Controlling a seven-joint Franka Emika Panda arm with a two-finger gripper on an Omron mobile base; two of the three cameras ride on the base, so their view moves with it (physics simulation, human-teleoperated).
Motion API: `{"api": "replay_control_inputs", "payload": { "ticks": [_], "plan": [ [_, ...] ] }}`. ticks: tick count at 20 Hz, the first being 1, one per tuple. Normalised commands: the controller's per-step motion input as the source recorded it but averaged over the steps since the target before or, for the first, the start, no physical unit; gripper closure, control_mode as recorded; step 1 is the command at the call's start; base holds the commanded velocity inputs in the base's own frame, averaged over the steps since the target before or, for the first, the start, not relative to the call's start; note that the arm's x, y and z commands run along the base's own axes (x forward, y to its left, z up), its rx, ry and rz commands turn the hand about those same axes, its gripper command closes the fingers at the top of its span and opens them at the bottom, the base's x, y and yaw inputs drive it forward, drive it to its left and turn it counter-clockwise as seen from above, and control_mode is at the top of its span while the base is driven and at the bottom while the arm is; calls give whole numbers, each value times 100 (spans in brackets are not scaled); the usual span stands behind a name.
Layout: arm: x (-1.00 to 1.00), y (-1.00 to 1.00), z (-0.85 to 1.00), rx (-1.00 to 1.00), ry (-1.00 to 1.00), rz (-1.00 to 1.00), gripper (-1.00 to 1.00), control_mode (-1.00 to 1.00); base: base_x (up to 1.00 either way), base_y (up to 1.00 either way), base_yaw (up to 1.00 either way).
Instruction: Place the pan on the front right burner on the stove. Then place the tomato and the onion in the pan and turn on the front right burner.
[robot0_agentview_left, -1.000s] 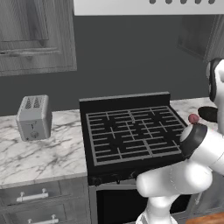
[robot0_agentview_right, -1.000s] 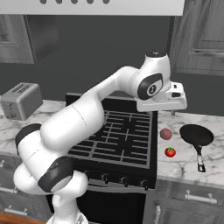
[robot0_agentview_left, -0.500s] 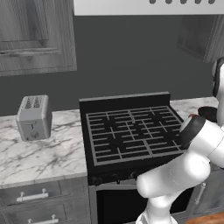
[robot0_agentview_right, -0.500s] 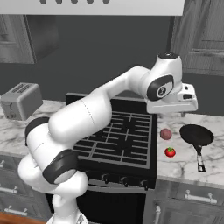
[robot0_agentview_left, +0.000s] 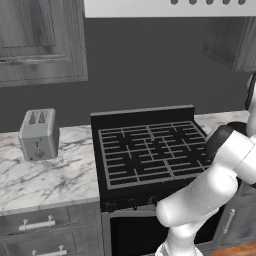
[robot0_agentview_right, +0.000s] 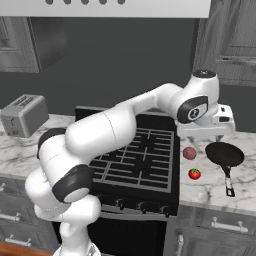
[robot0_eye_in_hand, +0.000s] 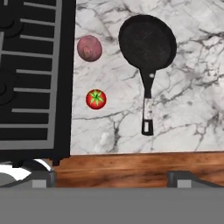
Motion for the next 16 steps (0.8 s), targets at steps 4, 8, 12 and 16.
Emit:
{"api": "replay_control_inputs", "payload": {
  "ticks": [4,8,12,16],
  "plan": [
    [0,-18,-15,0,0,0,-100,-100,0,0,0],
    [0,-21,-12,0,0,0,-100,-100,0,0,0],
    [0,-17,-24,0,0,0,-100,-100,0,0,0],
    [0,-1,-31,0,0,0,-100,-100,0,0,0]
  ]
}}
